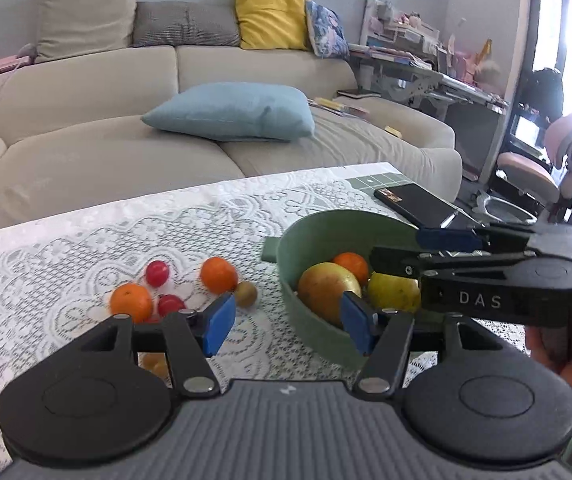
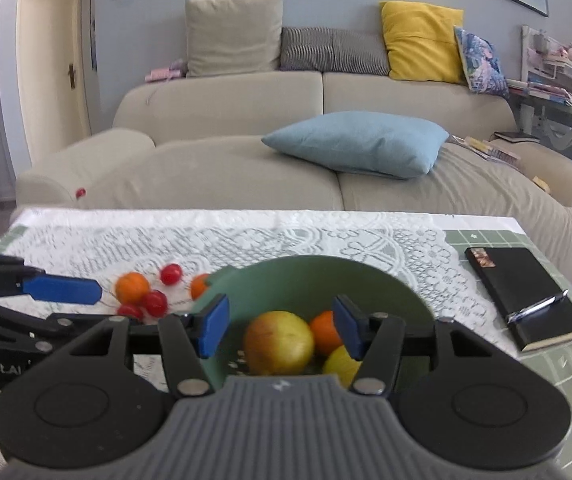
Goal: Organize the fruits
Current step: 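Move the left gripper to a red tomato on the table and close on it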
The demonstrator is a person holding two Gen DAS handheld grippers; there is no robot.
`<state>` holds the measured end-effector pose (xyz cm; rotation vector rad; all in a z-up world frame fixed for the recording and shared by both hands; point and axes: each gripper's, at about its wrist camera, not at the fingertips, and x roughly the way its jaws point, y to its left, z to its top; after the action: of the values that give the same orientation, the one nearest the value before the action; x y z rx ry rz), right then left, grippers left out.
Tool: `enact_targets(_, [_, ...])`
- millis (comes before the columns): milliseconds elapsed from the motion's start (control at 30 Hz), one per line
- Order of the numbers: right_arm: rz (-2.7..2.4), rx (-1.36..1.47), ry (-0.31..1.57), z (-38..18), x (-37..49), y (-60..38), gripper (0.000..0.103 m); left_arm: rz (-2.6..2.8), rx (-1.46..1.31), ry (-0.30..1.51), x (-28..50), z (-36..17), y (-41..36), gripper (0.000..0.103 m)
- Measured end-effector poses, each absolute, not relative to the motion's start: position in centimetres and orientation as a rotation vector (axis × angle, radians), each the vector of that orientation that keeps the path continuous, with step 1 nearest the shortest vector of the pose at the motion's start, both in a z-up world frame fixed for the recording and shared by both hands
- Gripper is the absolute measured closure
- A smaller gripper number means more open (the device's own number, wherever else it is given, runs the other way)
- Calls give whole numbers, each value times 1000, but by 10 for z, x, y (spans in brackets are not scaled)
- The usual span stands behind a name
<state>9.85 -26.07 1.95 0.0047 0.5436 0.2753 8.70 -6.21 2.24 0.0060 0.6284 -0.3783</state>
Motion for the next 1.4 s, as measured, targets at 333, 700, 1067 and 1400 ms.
enact_targets(333, [295, -39, 490, -3, 63, -216, 46, -305, -50, 623, 63, 8, -25, 32])
enact_targets(700, [301, -152, 455, -37, 50, -192, 45, -292, -67, 674, 45, -27, -5, 32])
enact_targets(1067, [348, -200, 340, -40, 28, -181, 54, -352, -48, 666, 32, -45, -1, 33])
enact_targets(1400, [382, -192, 396, -49, 31, -176, 67, -335, -1, 699, 34, -60, -8, 46])
